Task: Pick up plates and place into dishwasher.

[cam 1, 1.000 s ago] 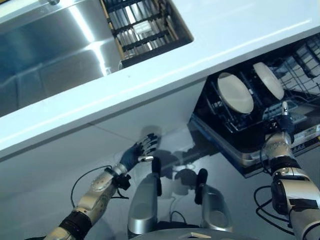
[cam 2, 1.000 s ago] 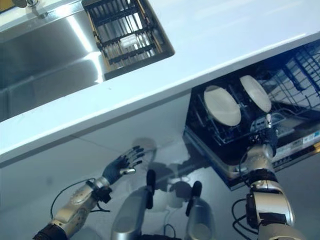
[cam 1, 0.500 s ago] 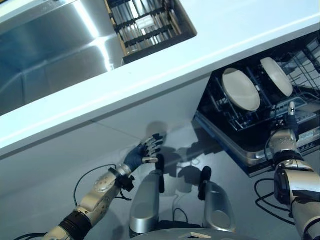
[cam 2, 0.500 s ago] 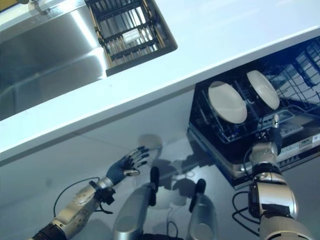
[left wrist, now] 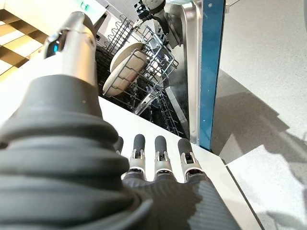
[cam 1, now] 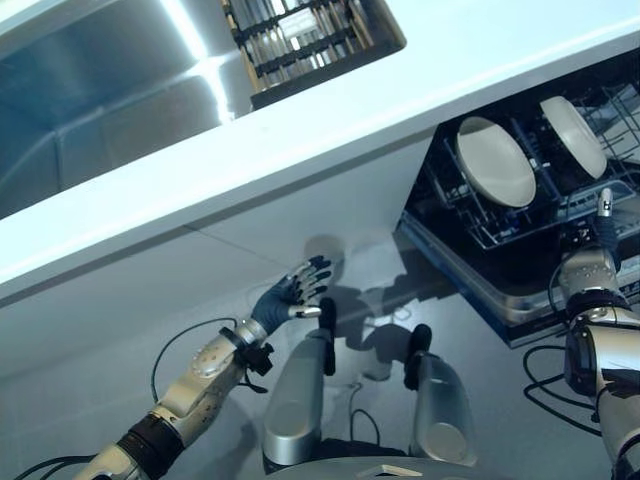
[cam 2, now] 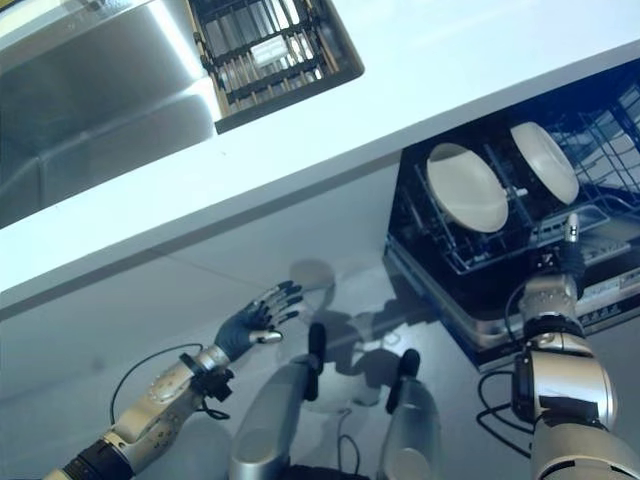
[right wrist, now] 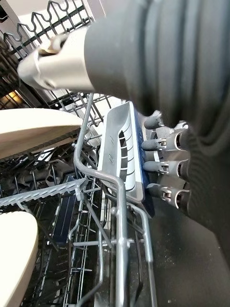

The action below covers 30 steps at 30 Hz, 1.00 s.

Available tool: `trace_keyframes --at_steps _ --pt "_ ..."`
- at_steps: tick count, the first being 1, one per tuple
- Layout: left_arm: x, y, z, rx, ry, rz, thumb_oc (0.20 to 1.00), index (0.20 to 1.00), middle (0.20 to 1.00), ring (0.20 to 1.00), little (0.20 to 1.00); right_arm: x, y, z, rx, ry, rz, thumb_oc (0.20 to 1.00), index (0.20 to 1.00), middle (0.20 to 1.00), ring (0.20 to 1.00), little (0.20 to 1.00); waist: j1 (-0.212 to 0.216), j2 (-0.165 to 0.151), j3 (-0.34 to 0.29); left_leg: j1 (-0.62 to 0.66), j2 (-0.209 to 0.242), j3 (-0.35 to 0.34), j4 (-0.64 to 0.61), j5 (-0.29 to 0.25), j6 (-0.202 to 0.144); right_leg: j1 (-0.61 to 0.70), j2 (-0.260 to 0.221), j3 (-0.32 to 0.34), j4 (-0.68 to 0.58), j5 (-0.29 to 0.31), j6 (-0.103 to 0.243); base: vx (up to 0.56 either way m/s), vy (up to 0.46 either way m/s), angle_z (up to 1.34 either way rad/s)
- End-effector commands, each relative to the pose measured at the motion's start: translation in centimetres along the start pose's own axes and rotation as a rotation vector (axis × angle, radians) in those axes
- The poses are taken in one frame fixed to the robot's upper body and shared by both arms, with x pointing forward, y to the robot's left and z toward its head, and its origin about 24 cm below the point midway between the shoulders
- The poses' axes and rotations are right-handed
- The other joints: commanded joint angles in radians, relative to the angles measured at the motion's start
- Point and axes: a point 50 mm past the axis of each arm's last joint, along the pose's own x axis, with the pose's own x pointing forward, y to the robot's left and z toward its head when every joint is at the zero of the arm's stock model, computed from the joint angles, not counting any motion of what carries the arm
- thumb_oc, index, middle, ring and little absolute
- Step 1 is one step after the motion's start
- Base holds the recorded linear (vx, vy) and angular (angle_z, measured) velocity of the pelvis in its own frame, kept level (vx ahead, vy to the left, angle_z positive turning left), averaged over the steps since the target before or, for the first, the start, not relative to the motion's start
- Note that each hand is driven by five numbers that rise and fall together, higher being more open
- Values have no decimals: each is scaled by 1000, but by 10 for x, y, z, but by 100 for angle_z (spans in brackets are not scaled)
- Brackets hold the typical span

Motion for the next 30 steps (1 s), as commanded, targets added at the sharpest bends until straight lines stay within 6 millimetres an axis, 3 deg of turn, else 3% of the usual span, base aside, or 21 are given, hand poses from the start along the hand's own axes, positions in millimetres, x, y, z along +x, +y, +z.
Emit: trace_keyframes --at_steps 1,11,19,30 --pt "-2 -14 20 -26 -112 -55 1000 1000 1000 1000 1000 -2 58 54 -37 -170 182 1000 1000 1000 1000 1000 23 1 -1 -50 -7 29 118 -128 13 -3 2 -54 3 6 -2 0 0 0" --pt "-3 -16 23 -25 -133 -42 1000 1000 1000 1000 1000 -8 84 61 -130 -219 259 1000 1000 1000 1000 1000 40 1 -1 -50 -9 17 90 -114 15 -11 5 -71 11 -5 -7 0 0 0" --pt "-5 -16 24 -22 -141 -37 1000 1000 1000 1000 1000 -11 92 63 -131 -247 278 1000 1000 1000 1000 1000 59 -6 -1 -39 -12 8 72 -106 16 5 6 -94 13 -14 -14 17 -2 8" --pt "-9 -18 22 -15 -147 -26 1000 1000 1000 1000 1000 -32 136 56 -148 -338 378 1000 1000 1000 1000 1000 73 -26 -1 -39 -11 -4 51 -98 15 10 13 -113 11 -19 -19 4 -2 9"
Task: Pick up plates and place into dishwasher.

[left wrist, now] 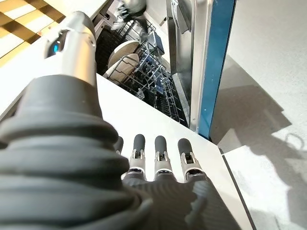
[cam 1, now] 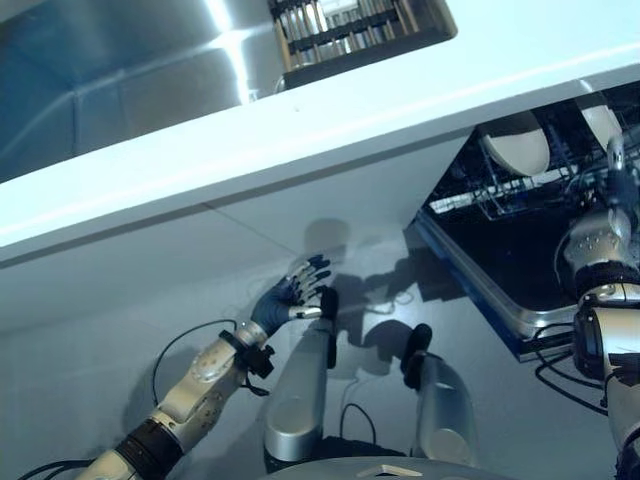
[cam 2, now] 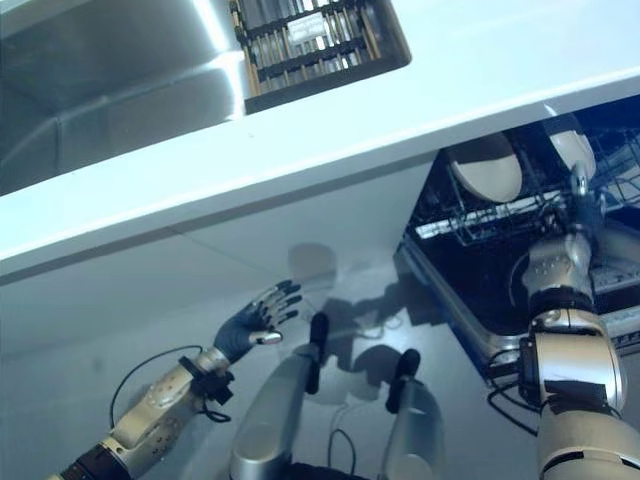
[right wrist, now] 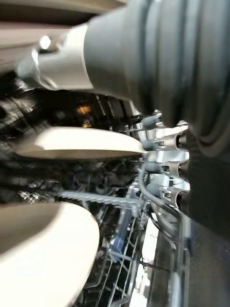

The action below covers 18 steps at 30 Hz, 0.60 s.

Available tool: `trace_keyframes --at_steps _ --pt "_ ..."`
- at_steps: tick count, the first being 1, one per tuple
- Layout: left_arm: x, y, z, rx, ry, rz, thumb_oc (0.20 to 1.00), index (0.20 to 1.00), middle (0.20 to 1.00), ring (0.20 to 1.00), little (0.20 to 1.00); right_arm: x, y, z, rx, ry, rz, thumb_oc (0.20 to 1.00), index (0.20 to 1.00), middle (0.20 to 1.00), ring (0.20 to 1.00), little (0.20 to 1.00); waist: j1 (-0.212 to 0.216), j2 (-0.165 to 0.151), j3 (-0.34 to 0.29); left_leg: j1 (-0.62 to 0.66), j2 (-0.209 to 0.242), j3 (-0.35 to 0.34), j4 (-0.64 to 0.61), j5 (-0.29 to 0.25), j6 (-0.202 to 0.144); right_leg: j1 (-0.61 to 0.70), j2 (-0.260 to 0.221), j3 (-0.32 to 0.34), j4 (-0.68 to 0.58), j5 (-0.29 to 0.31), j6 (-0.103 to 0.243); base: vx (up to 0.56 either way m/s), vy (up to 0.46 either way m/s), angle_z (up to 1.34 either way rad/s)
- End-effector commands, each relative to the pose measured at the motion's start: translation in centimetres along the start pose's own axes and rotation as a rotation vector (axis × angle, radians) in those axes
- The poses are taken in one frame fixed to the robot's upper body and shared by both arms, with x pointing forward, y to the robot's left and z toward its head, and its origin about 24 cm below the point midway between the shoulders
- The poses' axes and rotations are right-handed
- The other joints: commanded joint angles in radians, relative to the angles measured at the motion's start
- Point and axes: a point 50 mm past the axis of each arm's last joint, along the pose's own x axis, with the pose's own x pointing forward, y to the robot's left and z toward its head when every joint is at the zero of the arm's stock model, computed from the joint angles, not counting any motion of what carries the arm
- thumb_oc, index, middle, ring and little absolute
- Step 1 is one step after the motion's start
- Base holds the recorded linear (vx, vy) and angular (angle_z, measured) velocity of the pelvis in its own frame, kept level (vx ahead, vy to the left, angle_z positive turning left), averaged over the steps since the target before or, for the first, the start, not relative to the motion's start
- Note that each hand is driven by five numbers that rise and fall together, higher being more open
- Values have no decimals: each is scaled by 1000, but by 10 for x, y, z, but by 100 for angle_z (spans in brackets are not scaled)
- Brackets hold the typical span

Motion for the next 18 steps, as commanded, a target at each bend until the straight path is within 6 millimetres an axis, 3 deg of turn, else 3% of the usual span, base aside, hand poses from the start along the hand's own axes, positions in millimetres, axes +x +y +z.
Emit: trace_keyframes --at_steps 1,9,18 --pt "-4 -13 22 0 -135 -48 1000 1000 1000 1000 1000 -8 66 44 31 -177 218 1000 1000 1000 1000 1000 8 -25 -3 -19 -9 52 74 -126 24 8 12 -53 -4 -3 -6 3 8 4" --pt "-7 -10 18 -6 -128 -43 1000 1000 1000 1000 1000 -7 73 44 82 -130 259 1000 1000 1000 1000 1000 21 -20 -3 -20 -11 51 74 -124 26 17 7 -60 -8 -3 -8 0 0 0" --pt "-8 -5 20 -11 -125 -45 1000 1000 1000 1000 1000 0 60 49 64 -118 222 1000 1000 1000 1000 1000 38 -19 -3 -13 -12 47 58 -118 26 28 1 -81 -14 -4 -7 2 4 7"
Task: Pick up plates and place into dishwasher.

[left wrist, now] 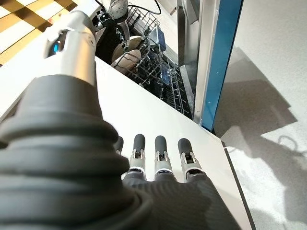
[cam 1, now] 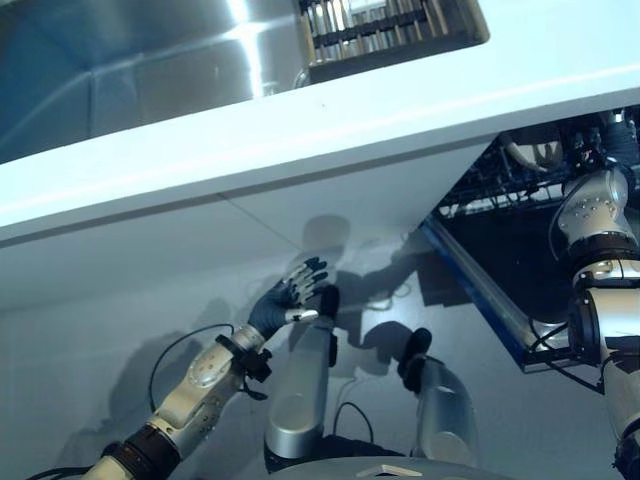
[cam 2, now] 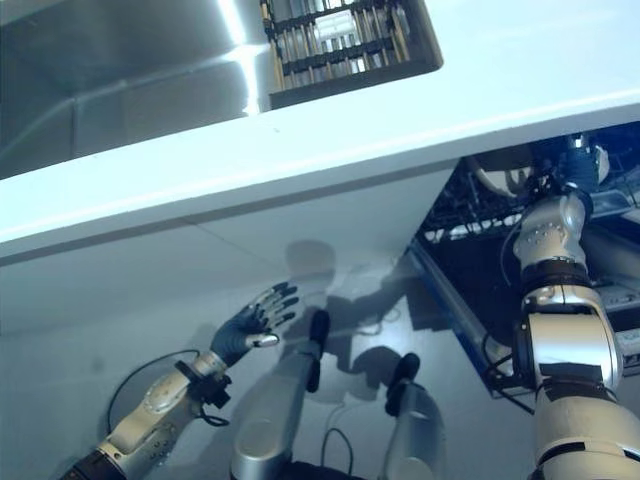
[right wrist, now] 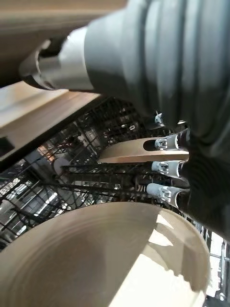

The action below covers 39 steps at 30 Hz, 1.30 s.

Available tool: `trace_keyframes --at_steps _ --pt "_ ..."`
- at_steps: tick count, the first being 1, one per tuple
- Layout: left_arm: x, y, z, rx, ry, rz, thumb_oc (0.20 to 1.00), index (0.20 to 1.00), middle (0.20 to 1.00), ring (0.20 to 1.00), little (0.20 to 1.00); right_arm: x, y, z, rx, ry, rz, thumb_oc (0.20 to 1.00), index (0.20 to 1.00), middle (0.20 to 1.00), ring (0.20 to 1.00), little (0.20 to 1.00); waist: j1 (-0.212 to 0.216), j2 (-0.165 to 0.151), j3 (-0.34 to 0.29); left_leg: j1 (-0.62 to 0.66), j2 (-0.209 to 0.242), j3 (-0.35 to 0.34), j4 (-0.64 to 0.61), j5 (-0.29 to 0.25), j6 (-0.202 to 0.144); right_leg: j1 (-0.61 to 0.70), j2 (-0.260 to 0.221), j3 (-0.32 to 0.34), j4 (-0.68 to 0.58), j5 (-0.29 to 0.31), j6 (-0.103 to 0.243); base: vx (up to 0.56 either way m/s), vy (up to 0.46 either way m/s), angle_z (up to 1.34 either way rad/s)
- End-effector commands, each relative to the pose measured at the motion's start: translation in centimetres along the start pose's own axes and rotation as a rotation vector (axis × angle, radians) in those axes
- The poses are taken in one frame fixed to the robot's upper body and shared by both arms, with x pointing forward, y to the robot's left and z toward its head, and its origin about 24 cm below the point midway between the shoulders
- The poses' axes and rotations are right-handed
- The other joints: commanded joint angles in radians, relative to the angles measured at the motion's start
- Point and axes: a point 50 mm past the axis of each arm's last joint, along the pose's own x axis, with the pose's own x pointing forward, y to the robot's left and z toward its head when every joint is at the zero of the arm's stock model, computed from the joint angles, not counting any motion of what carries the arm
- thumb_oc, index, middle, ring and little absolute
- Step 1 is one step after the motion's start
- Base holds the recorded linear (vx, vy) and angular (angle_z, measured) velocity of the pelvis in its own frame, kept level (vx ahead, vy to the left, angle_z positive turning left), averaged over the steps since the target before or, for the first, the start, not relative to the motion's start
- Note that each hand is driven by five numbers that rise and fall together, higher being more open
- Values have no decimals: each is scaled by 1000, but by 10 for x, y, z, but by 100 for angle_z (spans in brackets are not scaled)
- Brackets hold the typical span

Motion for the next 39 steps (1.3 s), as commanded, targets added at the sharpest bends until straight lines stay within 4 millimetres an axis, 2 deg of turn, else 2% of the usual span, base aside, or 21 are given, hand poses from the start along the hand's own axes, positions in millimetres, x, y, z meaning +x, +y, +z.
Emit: trace_keyframes --at_steps 1,7,13,20,24,32,39 --pt "-4 -6 21 -9 -113 -46 1000 1000 1000 1000 1000 5 19 36 -8 -100 77 1000 1000 1000 1000 1000 18 -15 -5 -15 -11 59 59 -126 25 9 4 -54 -17 -5 -13 -3 -14 4" --pt "-5 -8 21 -8 -119 -43 1000 1000 1000 1000 1000 4 23 38 -3 -134 50 1000 1000 1000 1000 1000 16 -13 -5 -13 -11 61 56 -126 27 7 4 -52 -14 -5 -12 -2 8 7" --pt "-8 -6 20 -9 -125 -22 1000 1000 1000 1000 1000 -8 34 32 26 -185 169 1000 1000 1000 1000 1000 -2 -28 -5 -13 -9 70 56 -131 30 3 6 -44 -21 2 -8 1 5 1" --pt "-15 -1 17 -6 -127 17 1000 1000 1000 1000 1000 -19 18 19 51 -156 173 1000 1000 1000 1000 1000 -33 -61 -5 -14 -2 96 44 -134 40 -11 22 -23 -36 14 -1 -9 -10 -5" --pt "-15 -1 19 0 -134 27 1000 1000 1000 1000 1000 -25 13 11 9 -164 145 1000 1000 1000 1000 1000 -45 -75 -5 -21 2 110 45 -134 47 -20 27 -15 -46 28 6 -34 -33 -7" --pt "-11 -1 16 -5 -141 40 1000 1000 1000 1000 1000 -27 11 4 15 -177 76 1000 1000 1000 1000 1000 -53 -71 -5 -24 -1 120 46 -137 51 -24 27 -12 -47 27 5 -11 5 -4" --pt "-7 -5 16 -15 -151 30 1000 1000 1000 1000 1000 -29 11 3 -21 -251 -100 1000 1000 1000 1000 1000 -50 -57 -5 -34 -8 122 53 -140 53 -34 19 -14 -42 27 5 -4 17 0"
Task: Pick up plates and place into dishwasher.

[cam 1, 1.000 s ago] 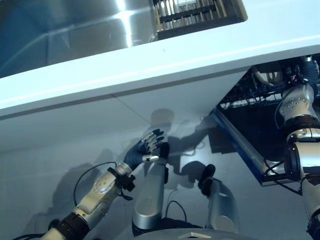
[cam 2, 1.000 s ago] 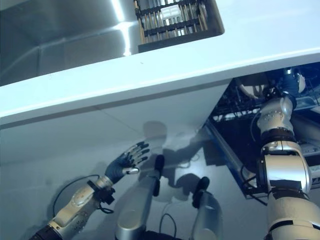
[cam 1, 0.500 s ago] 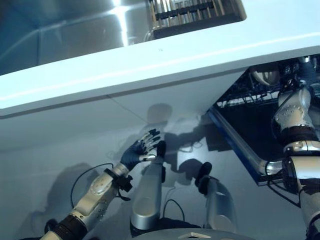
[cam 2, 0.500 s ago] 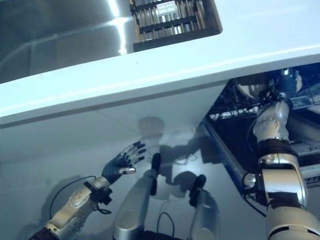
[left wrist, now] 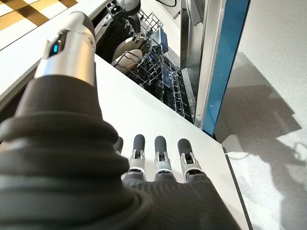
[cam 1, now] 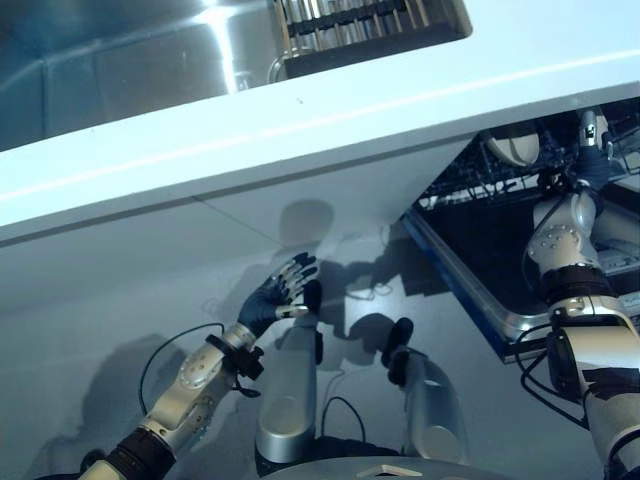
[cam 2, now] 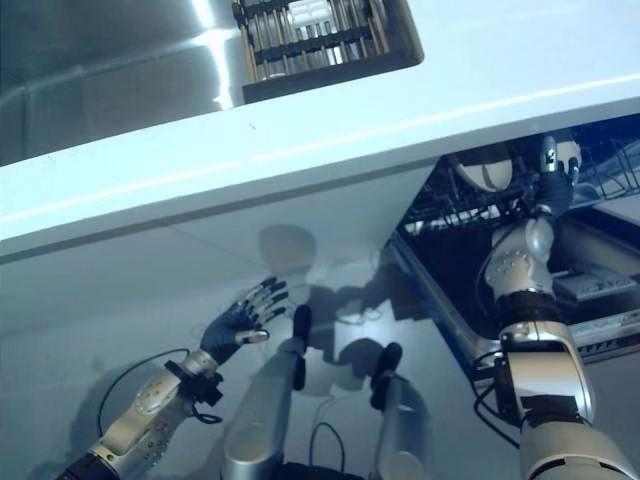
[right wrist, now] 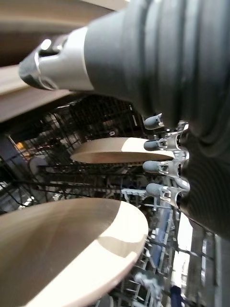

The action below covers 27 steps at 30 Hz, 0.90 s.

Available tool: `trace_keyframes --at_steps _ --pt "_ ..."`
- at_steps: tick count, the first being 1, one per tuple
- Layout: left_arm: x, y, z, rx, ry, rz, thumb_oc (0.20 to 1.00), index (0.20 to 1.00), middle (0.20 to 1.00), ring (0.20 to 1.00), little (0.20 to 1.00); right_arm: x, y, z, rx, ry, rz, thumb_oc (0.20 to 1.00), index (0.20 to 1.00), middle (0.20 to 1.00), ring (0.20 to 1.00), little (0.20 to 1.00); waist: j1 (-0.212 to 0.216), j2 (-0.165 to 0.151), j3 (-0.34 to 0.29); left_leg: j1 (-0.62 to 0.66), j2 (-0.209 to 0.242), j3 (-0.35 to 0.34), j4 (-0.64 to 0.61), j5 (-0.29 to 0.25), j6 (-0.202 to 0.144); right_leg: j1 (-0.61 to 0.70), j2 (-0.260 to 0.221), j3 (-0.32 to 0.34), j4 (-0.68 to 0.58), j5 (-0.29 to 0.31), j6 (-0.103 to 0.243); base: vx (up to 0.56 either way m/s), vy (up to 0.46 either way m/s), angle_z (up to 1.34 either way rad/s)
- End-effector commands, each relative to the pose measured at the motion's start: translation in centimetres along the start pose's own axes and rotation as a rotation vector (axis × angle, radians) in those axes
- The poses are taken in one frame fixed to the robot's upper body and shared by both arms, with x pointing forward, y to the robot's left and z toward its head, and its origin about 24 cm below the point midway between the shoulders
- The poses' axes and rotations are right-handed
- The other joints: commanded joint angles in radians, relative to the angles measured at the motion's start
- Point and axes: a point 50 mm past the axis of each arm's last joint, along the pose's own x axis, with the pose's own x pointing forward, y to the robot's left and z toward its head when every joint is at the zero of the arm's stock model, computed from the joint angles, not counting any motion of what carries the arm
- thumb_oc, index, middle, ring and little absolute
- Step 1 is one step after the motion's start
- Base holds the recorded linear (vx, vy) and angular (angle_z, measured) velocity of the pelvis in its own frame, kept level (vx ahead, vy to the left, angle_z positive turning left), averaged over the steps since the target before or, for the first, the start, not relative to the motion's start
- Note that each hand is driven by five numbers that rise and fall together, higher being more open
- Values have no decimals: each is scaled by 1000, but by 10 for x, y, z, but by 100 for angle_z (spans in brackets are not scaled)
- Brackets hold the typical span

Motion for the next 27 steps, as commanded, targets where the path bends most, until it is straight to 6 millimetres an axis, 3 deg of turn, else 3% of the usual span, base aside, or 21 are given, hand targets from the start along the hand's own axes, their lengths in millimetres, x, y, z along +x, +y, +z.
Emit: trace_keyframes --at_steps 1,12,18,27 --pt "0 -14 10 -37 -111 -16 1000 1000 1000 1000 1000 3 14 40 38 -205 -70 1000 1000 1000 1000 1000 -17 13 -13 -15 -35 81 84 -148 55 -8 -3 -22 1 16 9 -3 51 -2" --pt "8 -20 8 -55 -116 -40 1000 1000 1000 1000 1000 6 9 29 -17 -187 -292 1000 1000 1000 1000 1000 2 42 -13 -25 -48 68 85 -146 54 -9 -13 -31 2 11 5 0 11 -1" --pt "12 -23 8 -53 -109 -57 1000 1000 1000 1000 1000 13 -17 12 58 -37 -402 1000 1000 1000 1000 1000 14 50 -13 -34 -52 60 92 -147 54 -15 -17 -39 10 7 3 0 0 0" --pt "19 -26 9 -54 -89 -83 1000 1000 1000 1000 1000 24 -37 14 184 79 -492 1000 1000 1000 1000 1000 35 77 -13 -46 -60 43 100 -144 54 -26 -25 -48 31 0 2 0 -7 2"
